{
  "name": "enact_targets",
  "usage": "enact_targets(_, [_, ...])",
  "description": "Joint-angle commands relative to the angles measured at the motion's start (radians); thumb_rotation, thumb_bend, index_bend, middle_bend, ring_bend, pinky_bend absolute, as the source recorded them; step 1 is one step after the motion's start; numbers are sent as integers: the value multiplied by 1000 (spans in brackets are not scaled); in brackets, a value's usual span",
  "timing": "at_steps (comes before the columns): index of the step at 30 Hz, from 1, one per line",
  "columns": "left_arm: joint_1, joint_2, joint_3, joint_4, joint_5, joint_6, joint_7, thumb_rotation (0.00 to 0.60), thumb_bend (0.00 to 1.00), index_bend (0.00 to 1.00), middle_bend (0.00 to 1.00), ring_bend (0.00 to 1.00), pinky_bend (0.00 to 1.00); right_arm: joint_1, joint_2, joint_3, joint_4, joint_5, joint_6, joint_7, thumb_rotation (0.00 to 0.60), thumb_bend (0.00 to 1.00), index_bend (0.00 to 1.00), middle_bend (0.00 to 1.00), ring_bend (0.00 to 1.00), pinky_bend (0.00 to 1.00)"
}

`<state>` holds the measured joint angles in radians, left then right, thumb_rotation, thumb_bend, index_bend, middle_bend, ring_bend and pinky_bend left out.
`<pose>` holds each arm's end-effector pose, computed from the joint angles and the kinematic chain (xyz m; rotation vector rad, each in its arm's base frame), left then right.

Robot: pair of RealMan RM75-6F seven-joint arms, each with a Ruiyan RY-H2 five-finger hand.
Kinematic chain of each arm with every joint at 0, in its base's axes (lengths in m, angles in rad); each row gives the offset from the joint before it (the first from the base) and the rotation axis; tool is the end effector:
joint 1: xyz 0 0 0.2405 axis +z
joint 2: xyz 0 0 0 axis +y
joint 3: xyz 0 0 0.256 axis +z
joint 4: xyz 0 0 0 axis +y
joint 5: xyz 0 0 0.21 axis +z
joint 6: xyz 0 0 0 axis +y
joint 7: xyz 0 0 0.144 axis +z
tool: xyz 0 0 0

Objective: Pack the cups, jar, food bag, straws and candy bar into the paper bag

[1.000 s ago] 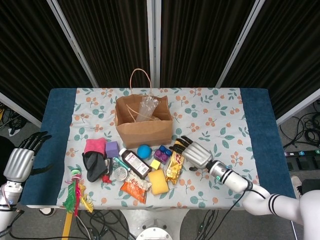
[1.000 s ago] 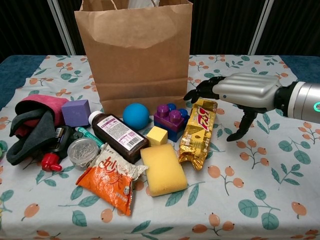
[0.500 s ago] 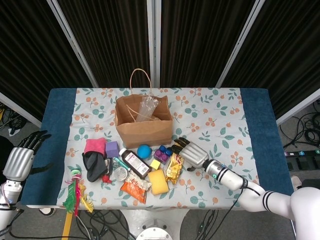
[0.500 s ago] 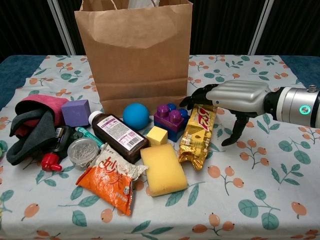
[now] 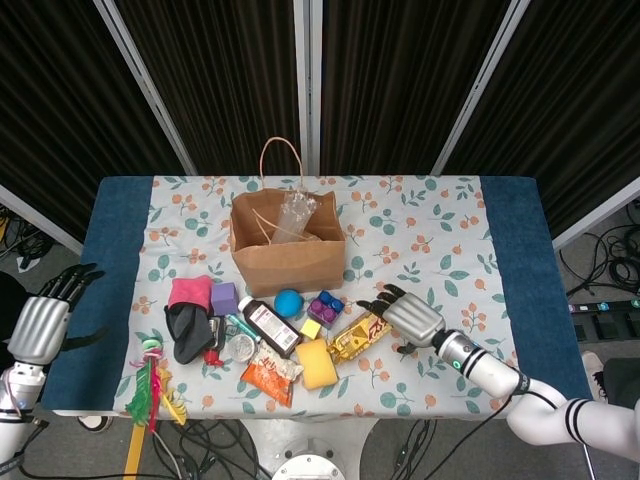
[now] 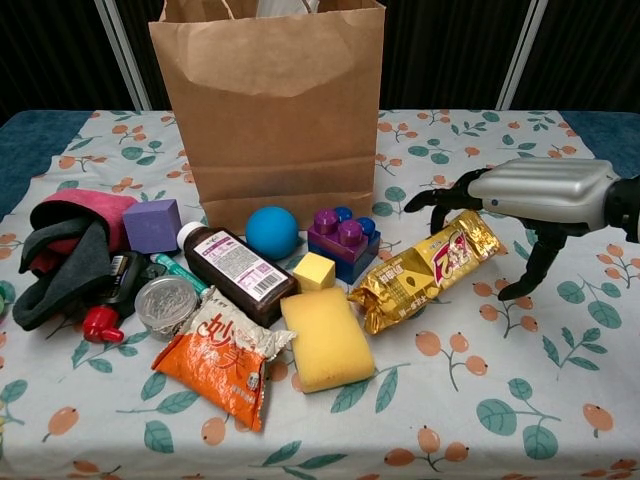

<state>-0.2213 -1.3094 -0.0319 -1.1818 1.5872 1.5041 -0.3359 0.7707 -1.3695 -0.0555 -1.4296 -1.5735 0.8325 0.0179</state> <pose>-0.3350 0.2292 0.1350 -1.4896 -0.8662 -1.1114 -0.1921 -0.3113 -0.0028 2.3111 -0.7998 0.7626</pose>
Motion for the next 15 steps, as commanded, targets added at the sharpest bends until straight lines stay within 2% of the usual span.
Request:
enact_targets(1, [-2, -2, -1, 1, 1, 0, 1, 600, 128, 231, 250, 155, 250, -2, -12, 6, 1, 15, -4, -8, 600, 0, 59, 235, 129, 103])
enact_targets(5, [0, -1, -3, 0, -4, 0, 2, 600, 127, 231, 250, 155, 250, 4, -37, 14, 7, 26, -21, -12, 600, 0, 59, 242, 152, 120])
enact_targets(10, [7, 4, -2, -1, -8, 5, 1, 600, 127, 231, 250, 155, 250, 0, -38, 2, -17, 33, -36, -25, 600, 0, 59, 297, 271, 229])
enact_targets(15, [8, 1, 2, 1, -4, 3, -2, 600, 127, 232, 250, 155, 250, -14, -53, 15, -1, 34, -1, -47, 600, 0, 57, 296, 233, 250])
